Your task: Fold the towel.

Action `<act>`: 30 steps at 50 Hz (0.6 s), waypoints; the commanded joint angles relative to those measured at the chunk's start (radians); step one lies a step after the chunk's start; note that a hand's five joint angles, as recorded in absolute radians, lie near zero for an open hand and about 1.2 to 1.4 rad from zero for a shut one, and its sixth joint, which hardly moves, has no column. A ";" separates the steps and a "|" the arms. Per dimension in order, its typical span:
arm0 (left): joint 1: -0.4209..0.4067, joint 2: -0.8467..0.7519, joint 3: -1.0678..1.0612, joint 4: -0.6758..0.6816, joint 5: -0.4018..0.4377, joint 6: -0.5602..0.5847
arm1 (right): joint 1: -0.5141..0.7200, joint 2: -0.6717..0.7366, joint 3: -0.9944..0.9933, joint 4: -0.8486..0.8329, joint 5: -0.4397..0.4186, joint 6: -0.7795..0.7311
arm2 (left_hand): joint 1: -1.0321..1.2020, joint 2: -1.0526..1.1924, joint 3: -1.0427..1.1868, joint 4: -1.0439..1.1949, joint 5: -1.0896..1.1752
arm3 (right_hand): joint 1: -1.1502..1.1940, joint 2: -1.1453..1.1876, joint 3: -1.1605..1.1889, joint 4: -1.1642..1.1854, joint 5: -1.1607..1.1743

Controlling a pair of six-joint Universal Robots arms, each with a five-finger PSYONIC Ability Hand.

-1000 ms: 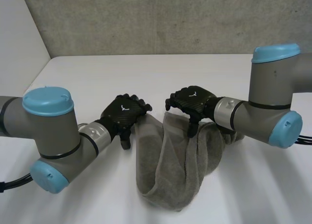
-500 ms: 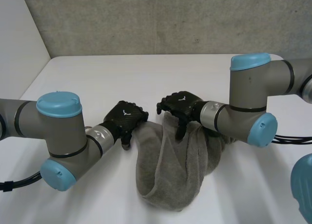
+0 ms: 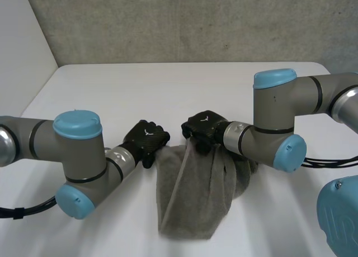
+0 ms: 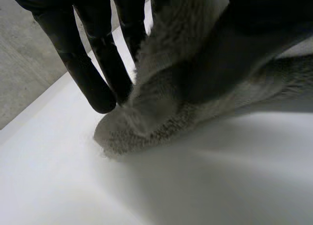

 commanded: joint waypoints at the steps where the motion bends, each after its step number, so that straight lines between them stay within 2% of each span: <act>1: -0.008 -0.035 0.123 0.027 -0.102 0.000 | 0.001 0.001 -0.056 -0.039 0.058 -0.013 | 0.043 0.029 0.021 0.032 -0.129 | 0.063 0.082 0.058 0.058 0.067; 5: -0.007 -0.016 0.190 0.052 -0.170 -0.005 | -0.001 -0.007 -0.088 -0.091 0.089 -0.026 | 0.043 0.029 0.021 0.032 -0.129 | 0.063 0.082 0.058 0.058 0.067; 7: 0.007 0.036 0.254 0.091 -0.228 -0.012 | -0.002 -0.045 -0.105 -0.224 0.189 -0.022 | 0.043 0.029 0.021 0.032 -0.129 | 0.063 0.082 0.058 0.058 0.067; 8: 0.007 0.036 0.254 0.092 -0.228 -0.012 | -0.002 -0.045 -0.105 -0.225 0.190 -0.022 | 0.043 0.029 0.021 0.032 -0.129 | 0.063 0.082 0.058 0.058 0.067; 9: 0.010 0.069 0.280 0.119 -0.262 -0.021 | -0.004 -0.094 -0.090 -0.336 0.269 -0.019 | 0.043 0.029 0.021 0.032 -0.129 | 0.063 0.082 0.058 0.058 0.067; 10: 0.010 0.070 0.280 0.119 -0.262 -0.021 | -0.004 -0.094 -0.090 -0.337 0.270 -0.019 | 0.043 0.029 0.021 0.032 -0.129 | 0.063 0.082 0.058 0.058 0.067; 12: 0.038 0.134 0.306 0.191 -0.348 -0.061 | -0.015 -0.229 0.008 -0.604 0.409 -0.018 | 0.043 0.029 0.021 0.032 -0.129 | 0.063 0.082 0.058 0.058 0.067; 13: 0.038 0.134 0.306 0.191 -0.348 -0.061 | -0.015 -0.229 0.008 -0.605 0.409 -0.018 | 0.043 0.029 0.021 0.032 -0.129 | 0.063 0.082 0.058 0.058 0.067; 15: 0.068 0.216 0.300 0.260 -0.430 -0.125 | -0.035 -0.365 0.135 -0.857 0.455 -0.006 | 0.043 0.029 0.021 0.032 -0.129 | 0.063 0.082 0.058 0.058 0.067; 16: 0.068 0.217 0.300 0.260 -0.431 -0.126 | -0.035 -0.366 0.136 -0.858 0.455 -0.006 | 0.043 0.029 0.021 0.032 -0.129 | 0.063 0.082 0.058 0.058 0.067; 17: 0.074 0.249 0.293 0.280 -0.457 -0.161 | -0.039 -0.414 0.186 -0.928 0.451 -0.001 | 0.043 0.029 0.021 0.032 -0.129 | 0.063 0.082 0.058 0.058 0.067; 22: 0.081 0.306 0.236 0.285 -0.458 -0.230 | -0.044 -0.458 0.237 -0.920 0.432 0.001 | 0.043 0.029 0.021 0.032 -0.129 | 0.063 0.082 0.058 0.058 0.067; 30: 0.099 0.320 0.083 0.260 -0.417 -0.232 | -0.047 -0.464 0.313 -0.779 0.380 -0.001 | 0.043 0.029 0.021 0.032 -0.129 | 0.063 0.082 0.058 0.058 0.067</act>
